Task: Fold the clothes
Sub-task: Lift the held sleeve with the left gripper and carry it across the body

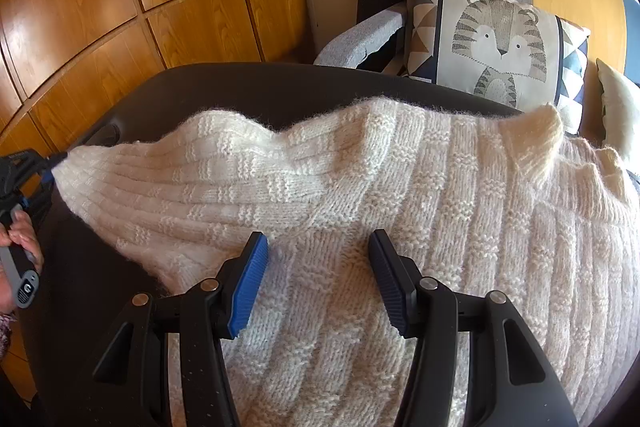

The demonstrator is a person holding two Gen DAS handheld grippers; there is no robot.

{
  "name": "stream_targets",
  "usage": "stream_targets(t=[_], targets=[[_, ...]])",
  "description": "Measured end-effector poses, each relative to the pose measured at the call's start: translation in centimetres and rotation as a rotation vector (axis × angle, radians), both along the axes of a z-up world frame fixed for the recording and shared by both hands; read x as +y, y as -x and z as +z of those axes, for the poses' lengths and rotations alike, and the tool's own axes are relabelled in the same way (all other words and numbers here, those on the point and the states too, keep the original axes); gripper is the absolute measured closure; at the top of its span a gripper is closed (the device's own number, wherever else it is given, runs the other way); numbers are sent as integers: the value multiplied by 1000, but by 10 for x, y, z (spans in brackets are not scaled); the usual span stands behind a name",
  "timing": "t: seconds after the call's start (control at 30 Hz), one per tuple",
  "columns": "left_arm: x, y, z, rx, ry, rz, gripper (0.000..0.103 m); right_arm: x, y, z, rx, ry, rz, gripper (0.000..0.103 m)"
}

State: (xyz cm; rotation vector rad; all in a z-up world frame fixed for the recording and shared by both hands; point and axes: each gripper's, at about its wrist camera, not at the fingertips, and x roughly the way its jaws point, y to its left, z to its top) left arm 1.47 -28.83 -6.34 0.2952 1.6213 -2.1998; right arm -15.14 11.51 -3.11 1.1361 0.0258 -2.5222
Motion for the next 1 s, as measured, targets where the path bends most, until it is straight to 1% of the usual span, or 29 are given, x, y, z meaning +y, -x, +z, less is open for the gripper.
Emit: stream_targets(t=[0.07,0.1,0.17,0.2,0.23,0.3,0.33,0.43,0.5,0.6,0.67,0.73,0.8,0.83,0.9,1.0], targets=[[3,6,12,59,2,-29,97,0,0,0,-2,4,1,47],[7,12,20,78,10,-48,97,1,1,1,-6,12,7,45],[13,16,32,128,13,-81,97,2,3,1,-26,45,33,36],[16,19,38,146,13,-96,97,3,4,2,-36,59,44,29],[21,22,45,158,17,-111,97,3,5,4,-47,70,53,27],[26,29,56,192,12,-148,97,7,4,11,-67,84,57,27],[31,28,63,204,8,-166,97,13,1,17,-66,108,48,27],[45,36,83,251,32,-237,97,40,-15,29,-85,204,-24,27],[61,44,98,279,58,-298,97,60,-28,30,-124,242,-72,27],[92,54,118,324,81,-388,97,94,-57,31,-135,270,-137,27],[114,64,132,358,91,-457,97,117,-77,30,-127,243,-197,27],[138,72,144,371,113,-517,97,142,-94,27,-116,184,-274,27],[164,78,155,382,136,-581,97,170,-106,21,-91,187,-344,27],[177,81,160,380,160,-605,97,181,-112,18,-72,202,-362,27],[202,87,168,367,215,-648,97,195,-122,9,-20,264,-343,27],[237,91,172,324,286,-689,97,191,-123,9,-4,239,-330,27]])
